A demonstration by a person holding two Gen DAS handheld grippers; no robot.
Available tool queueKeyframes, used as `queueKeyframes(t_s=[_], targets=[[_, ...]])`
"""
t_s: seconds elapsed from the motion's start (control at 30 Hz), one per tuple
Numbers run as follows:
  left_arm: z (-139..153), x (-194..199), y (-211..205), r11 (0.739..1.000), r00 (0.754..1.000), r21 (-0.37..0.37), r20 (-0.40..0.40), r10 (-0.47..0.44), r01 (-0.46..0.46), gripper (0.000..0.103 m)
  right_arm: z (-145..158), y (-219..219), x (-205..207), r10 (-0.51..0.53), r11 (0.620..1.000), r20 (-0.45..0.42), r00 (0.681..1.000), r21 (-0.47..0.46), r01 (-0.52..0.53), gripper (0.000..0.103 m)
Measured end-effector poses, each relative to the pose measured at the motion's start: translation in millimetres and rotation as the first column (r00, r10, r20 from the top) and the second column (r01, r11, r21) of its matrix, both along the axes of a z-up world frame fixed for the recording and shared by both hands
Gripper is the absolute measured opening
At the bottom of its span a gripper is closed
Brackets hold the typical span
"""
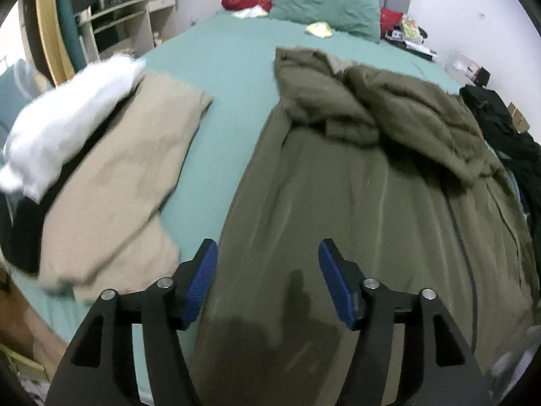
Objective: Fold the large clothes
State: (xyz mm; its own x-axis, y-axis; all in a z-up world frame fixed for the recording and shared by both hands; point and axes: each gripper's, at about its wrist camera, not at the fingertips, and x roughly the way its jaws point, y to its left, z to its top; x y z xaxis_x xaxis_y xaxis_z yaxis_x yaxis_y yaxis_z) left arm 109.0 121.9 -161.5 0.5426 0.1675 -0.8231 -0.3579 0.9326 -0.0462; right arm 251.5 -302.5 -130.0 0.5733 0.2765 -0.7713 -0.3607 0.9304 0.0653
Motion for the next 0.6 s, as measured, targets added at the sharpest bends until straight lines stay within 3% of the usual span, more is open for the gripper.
queueKeyframes(t_s=[0.23,0.43,0.5,0.6], targets=[[-35.1,-20.0,-11.9,0.997,0.991,-0.054,-0.121,-0.052,0.046,0.067,-47.1,-39.4,-39.4,-0.027,0.999,-0.152,0.988,-0.033,0.022,0.059],[-36.8,-27.1,1.2,0.996,0.994,-0.089,-0.107,0.021,-0.031,0.067,-87.4,-65.7,-63.1,-0.004,0.998,-0.341,0.940,0.052,0.023,0.061],[-39.3,-29.5,2.6,0.994,0.994,-0.096,-0.108,0.032,-0.043,0.068,-86.9,-69.1,-68.4,0.003,0.996,-0.321,0.947,0.089,0.027,0.064],[-49.5,-27.8,-2.9,0.993,0.989,-0.117,-0.146,-0.011,-0.006,0.077,-85.3,-70.8,-75.1,0.003,0.989,-0.329,0.944,0.138,0.045,0.064]])
